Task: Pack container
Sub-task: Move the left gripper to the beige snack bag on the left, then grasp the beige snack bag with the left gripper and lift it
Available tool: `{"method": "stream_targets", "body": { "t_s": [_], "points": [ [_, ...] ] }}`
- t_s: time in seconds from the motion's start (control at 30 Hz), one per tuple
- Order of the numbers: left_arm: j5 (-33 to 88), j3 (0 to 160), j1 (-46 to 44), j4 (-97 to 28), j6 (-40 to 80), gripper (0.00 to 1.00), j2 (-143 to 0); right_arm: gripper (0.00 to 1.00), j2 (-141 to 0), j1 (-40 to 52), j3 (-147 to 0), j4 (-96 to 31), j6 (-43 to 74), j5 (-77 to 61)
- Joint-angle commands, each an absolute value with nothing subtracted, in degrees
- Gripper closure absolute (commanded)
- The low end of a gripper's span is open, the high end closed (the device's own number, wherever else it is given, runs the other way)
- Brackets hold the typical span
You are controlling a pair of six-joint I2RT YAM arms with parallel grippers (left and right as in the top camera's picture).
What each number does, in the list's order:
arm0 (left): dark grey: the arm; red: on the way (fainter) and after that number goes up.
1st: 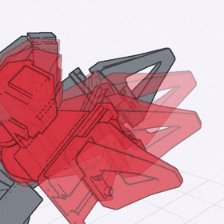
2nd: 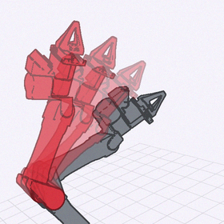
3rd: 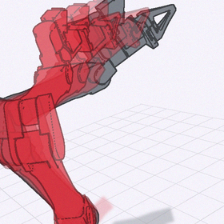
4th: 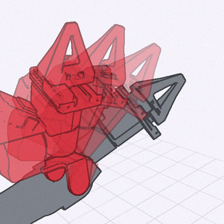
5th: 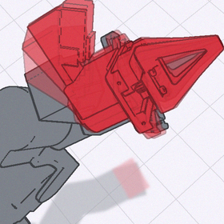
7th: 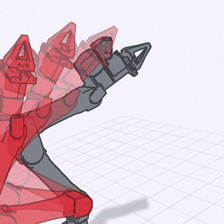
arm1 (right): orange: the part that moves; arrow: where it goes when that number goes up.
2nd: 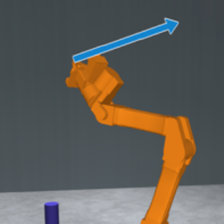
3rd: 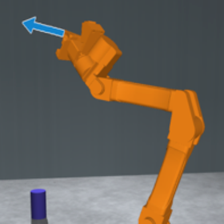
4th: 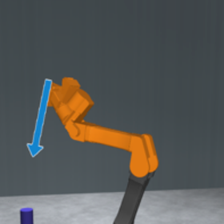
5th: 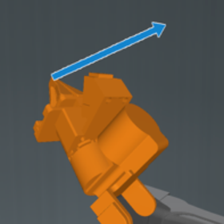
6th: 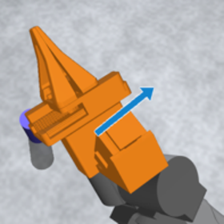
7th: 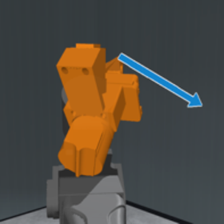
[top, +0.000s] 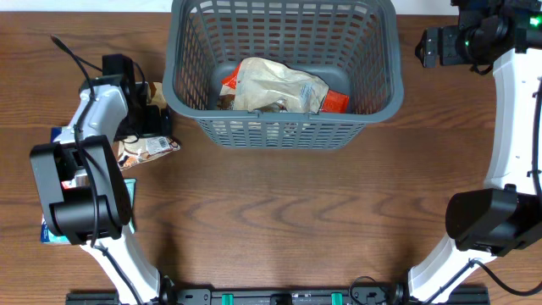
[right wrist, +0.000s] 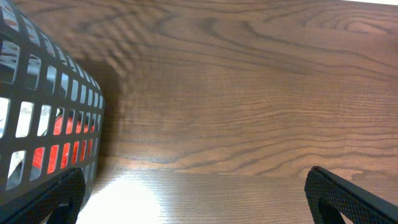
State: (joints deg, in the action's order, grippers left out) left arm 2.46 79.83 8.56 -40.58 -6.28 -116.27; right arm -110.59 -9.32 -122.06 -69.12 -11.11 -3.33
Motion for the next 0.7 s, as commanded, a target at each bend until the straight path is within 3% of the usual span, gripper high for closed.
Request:
{"method": "stream_targets", "body": {
  "t_s": [0.0,0.27,0.3,0.43,0.67],
  "points": [
    [2.33,78.13,8.56,-38.85,-9.26,0.01,-116.60,0.01,-111.02,-10.11,-122.08,-69.23,-10.33,-3.22],
    [2.33,76.58,9.15,-35.48,-9.85,0.00,-118.39,0.01,-111.02,-10.11,-122.08,-70.59,-10.35,-3.22],
    [2.33,76.58,9.21,-35.53,-9.82,0.04,-118.87,0.01,-111.02,-10.11,-122.08,-70.59,-10.35,-3.22],
    [2.35,76.58,9.23,-35.92,-9.80,0.33,-119.96,0.01,-111.02,-10.11,-122.08,-70.57,-10.37,-3.20],
    [2.35,76.62,9.23,-36.82,-9.82,0.73,-119.70,0.01,-111.02,-10.11,-122.08,-70.52,-10.90,-3.20]
  ]
}}
